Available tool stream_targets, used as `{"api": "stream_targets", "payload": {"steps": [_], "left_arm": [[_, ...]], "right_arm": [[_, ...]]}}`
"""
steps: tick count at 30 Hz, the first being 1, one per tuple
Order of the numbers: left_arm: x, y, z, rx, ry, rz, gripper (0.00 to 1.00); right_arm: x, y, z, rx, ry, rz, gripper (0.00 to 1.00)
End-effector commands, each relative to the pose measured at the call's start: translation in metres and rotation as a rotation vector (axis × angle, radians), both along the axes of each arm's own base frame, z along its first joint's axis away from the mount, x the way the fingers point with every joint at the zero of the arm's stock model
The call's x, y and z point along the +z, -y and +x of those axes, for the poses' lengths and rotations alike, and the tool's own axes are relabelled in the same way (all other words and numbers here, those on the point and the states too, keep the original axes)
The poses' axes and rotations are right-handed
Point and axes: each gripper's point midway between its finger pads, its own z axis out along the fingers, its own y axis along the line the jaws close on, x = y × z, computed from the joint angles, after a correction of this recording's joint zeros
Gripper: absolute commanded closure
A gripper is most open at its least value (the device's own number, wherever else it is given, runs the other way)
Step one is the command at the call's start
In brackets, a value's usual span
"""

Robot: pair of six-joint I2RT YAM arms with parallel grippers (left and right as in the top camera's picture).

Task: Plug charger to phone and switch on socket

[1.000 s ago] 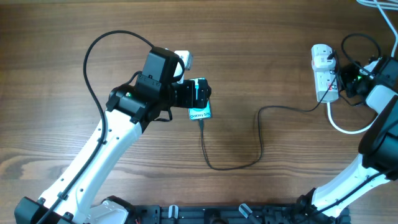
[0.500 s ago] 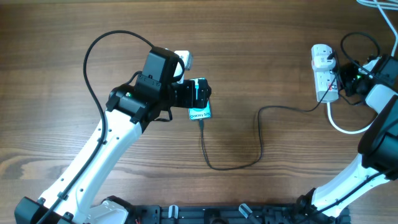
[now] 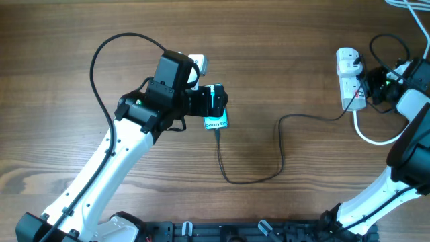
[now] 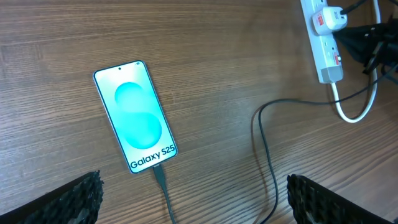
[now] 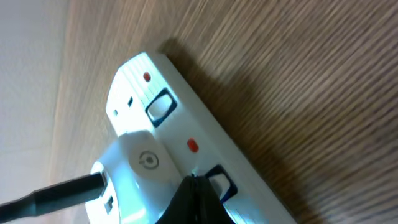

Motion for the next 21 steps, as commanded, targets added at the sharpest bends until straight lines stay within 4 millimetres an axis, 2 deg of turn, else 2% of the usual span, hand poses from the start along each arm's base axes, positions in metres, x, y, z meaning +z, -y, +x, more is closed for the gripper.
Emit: {"api": "stream_targets", "payload": {"steps": [1, 9, 12, 15, 19, 21], "left_arm": [[0.010, 0.000, 0.002, -0.008, 0.041, 0.007, 0.00], [0.010, -0.001, 0.002, -0.008, 0.040, 0.008, 0.00], [0.008, -0.001, 0.000, -0.008, 0.029, 0.013, 0.00], [0.005, -0.003, -0.003, -0.009, 0.012, 0.021, 0.00], [0.002, -0.004, -0.006, -0.010, -0.004, 0.029, 0.00], [0.003, -0.002, -0.008, -0.019, -0.008, 0.017, 0.00]], "right_arm": [[-0.021, -0.024, -0.012, 0.043, -0.068, 0.073, 0.96], [-0.023, -0.024, -0.017, 0.052, -0.086, 0.073, 0.96], [-0.026, -0.015, -0.030, -0.023, -0.163, 0.070, 0.96], [-0.018, 0.000, -0.045, -0.091, -0.226, 0.014, 0.96], [0.032, 0.018, -0.058, -0.152, -0.207, -0.097, 0.96], [0.072, 0.023, -0.062, -0.179, -0.153, -0.160, 0.96]]}}
